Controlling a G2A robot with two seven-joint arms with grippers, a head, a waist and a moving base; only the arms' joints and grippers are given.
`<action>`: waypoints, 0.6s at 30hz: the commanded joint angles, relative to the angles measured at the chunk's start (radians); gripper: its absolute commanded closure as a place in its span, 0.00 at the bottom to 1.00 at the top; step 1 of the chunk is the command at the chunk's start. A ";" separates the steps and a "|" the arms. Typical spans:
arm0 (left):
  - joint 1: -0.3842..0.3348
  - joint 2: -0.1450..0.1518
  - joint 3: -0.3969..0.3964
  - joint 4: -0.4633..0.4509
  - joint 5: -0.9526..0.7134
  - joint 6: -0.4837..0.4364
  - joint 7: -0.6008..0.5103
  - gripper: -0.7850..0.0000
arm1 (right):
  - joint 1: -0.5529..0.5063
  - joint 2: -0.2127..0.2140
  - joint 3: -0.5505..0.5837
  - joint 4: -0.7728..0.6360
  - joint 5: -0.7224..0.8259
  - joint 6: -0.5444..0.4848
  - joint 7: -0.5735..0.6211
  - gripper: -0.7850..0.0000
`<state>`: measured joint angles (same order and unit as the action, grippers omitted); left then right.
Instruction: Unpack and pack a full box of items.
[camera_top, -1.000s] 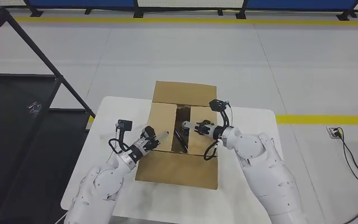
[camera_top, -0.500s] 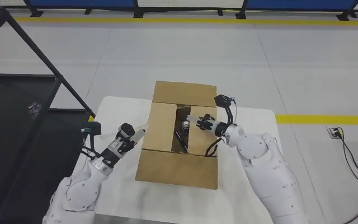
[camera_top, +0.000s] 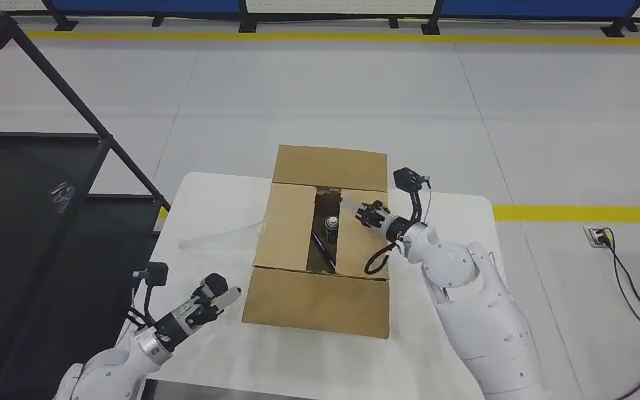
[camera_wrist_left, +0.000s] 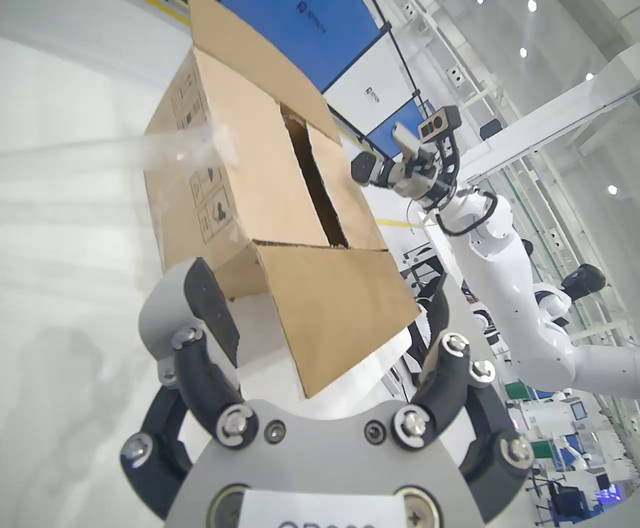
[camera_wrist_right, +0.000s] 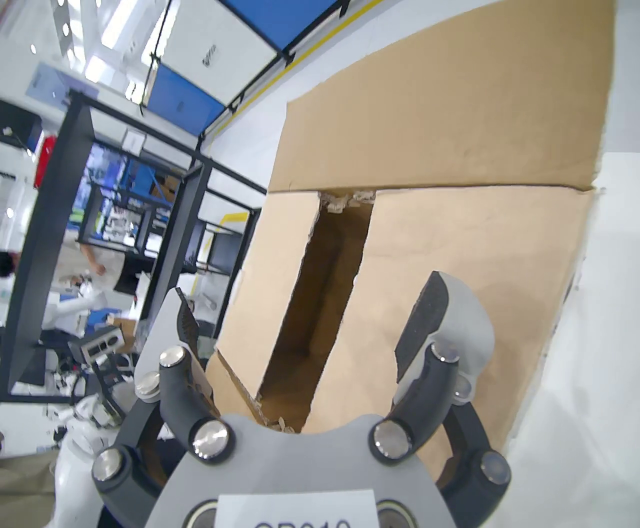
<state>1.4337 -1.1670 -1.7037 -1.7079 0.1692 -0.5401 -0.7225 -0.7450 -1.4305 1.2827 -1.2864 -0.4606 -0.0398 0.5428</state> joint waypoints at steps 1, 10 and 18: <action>-0.006 0.003 0.012 0.015 -0.044 0.014 -0.049 0.00 | 0.002 -0.006 0.019 0.017 0.043 0.077 -0.101 0.00; -0.072 0.017 0.085 0.113 -0.244 0.032 -0.268 0.00 | 0.102 -0.044 0.017 0.184 0.192 0.260 -0.392 0.00; -0.098 0.025 0.117 0.156 -0.311 0.022 -0.311 0.00 | 0.265 -0.066 -0.003 0.448 0.248 0.201 -0.416 0.00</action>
<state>1.3388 -1.1421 -1.5902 -1.5573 -0.1314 -0.5178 -1.0345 -0.5022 -1.4939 1.2823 -0.8769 -0.2198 0.1679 0.1171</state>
